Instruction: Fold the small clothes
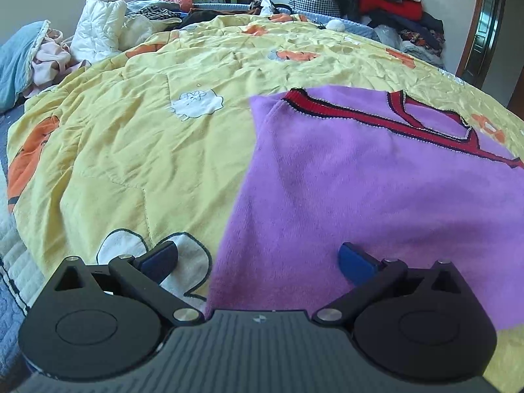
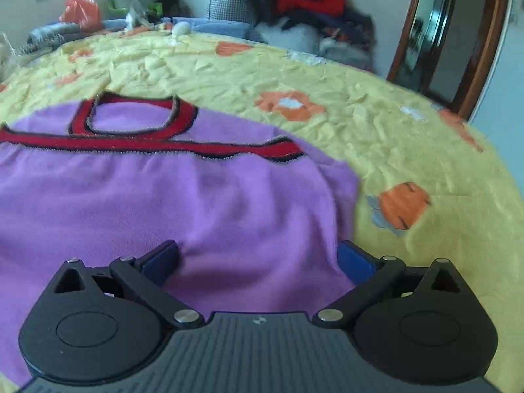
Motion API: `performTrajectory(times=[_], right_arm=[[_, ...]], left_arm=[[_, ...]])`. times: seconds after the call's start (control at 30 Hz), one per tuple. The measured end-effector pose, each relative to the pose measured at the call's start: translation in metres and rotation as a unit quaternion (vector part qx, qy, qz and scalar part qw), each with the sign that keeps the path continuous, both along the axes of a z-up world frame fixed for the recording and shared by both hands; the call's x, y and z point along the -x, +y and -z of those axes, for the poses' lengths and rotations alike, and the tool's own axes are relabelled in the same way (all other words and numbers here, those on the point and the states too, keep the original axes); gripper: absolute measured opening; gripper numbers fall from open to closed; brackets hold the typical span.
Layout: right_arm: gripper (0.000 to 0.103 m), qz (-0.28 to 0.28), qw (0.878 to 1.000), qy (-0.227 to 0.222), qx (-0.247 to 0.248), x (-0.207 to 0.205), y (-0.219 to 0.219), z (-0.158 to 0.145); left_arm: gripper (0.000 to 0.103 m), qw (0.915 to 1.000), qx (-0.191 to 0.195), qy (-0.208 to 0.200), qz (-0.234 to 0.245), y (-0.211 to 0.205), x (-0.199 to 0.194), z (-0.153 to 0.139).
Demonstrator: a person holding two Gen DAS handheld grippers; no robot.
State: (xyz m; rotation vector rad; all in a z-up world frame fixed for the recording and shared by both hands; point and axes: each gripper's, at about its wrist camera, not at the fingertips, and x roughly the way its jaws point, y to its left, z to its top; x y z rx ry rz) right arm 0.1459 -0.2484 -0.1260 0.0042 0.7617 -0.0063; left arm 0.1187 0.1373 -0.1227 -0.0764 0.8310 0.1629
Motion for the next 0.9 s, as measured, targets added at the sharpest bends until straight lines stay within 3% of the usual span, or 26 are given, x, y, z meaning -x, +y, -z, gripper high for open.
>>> performTrajectory(times=[0.1, 0.27, 0.47, 0.53, 0.8, 0.9], right_arm=[[0.103, 0.045, 0.997, 0.022, -0.058, 0.016, -0.021, -0.006], [0.103, -0.003, 0.998, 0.000, -0.062, 0.053, 0.008, -0.024], [0.103, -0.020, 0.999, 0.026, 0.002, 0.066, 0.039, -0.002], [0.103, -0.019, 1.000, 0.014, -0.019, 0.072, 0.030, 0.001], [0.103, -0.009, 1.000, 0.005, -0.024, 0.075, 0.030, -0.016], [0.103, -0.010, 1.000, 0.016, -0.019, 0.070, 0.034, -0.008]], left_arm=[[0.103, 1.0000, -0.004, -0.001, 0.001, 0.001, 0.004, 0.000], [0.103, 0.9999, 0.001, -0.014, -0.007, 0.000, 0.013, -0.009], [0.103, 0.9987, 0.003, -0.048, 0.017, -0.021, 0.024, -0.032], [0.103, 0.9984, 0.003, -0.050, 0.026, -0.030, 0.022, -0.033], [0.103, 0.9984, 0.002, -0.033, 0.046, -0.061, 0.009, -0.017], [0.103, 0.9982, -0.010, -0.028, 0.052, -0.071, 0.006, -0.009]])
